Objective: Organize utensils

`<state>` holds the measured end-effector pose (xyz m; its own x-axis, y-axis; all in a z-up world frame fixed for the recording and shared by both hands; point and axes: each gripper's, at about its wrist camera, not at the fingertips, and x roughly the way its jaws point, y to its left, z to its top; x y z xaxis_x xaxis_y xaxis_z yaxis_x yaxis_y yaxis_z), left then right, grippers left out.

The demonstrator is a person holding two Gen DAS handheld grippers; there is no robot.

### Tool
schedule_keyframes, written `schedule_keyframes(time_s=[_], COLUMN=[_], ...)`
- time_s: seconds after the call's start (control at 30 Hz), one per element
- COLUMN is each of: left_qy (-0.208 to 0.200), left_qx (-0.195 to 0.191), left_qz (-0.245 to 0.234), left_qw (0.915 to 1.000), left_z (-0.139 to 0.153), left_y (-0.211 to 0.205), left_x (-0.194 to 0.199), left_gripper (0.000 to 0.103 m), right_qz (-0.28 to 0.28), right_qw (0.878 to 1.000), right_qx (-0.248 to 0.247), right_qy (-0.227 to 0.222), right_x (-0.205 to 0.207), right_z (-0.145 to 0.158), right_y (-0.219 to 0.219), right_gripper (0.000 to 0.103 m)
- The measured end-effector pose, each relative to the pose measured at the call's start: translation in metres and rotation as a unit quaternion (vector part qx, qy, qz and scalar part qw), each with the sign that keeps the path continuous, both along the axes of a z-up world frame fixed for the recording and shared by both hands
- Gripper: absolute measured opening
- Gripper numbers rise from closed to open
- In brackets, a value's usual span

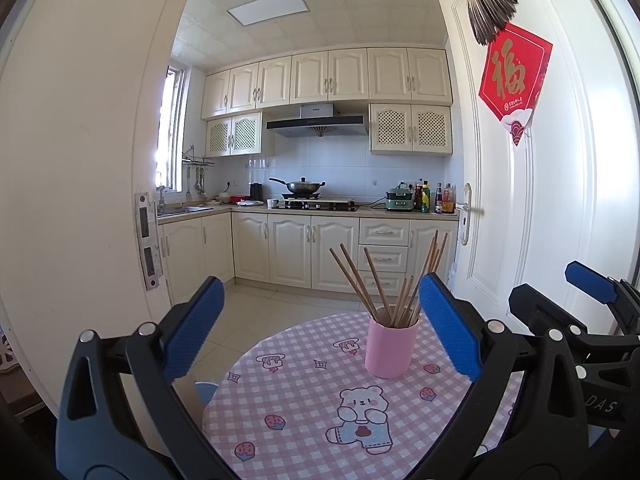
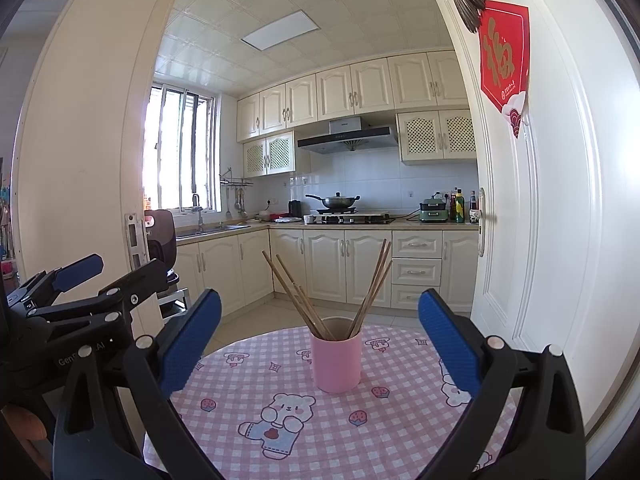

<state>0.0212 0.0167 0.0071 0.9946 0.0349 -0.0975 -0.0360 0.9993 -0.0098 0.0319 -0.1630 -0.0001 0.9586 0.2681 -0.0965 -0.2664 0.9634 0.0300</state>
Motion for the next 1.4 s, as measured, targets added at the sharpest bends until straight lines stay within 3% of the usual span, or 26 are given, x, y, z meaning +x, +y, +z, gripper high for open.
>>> schedule_keyframes(time_s=[1.4], left_qy=[0.003], left_qx=[0.004], left_qz=[0.001], left_qw=[1.0000], left_z=[-0.0028], left_y=[0.0017], left_x=[0.0020], left_gripper=[0.096], right_qz=[-0.003], right_qw=[1.000], right_qx=[0.004], right_qy=[0.006], right_x=[-0.0030], right_z=[-0.0031], right_y=[0.0022], right_gripper=[0.095])
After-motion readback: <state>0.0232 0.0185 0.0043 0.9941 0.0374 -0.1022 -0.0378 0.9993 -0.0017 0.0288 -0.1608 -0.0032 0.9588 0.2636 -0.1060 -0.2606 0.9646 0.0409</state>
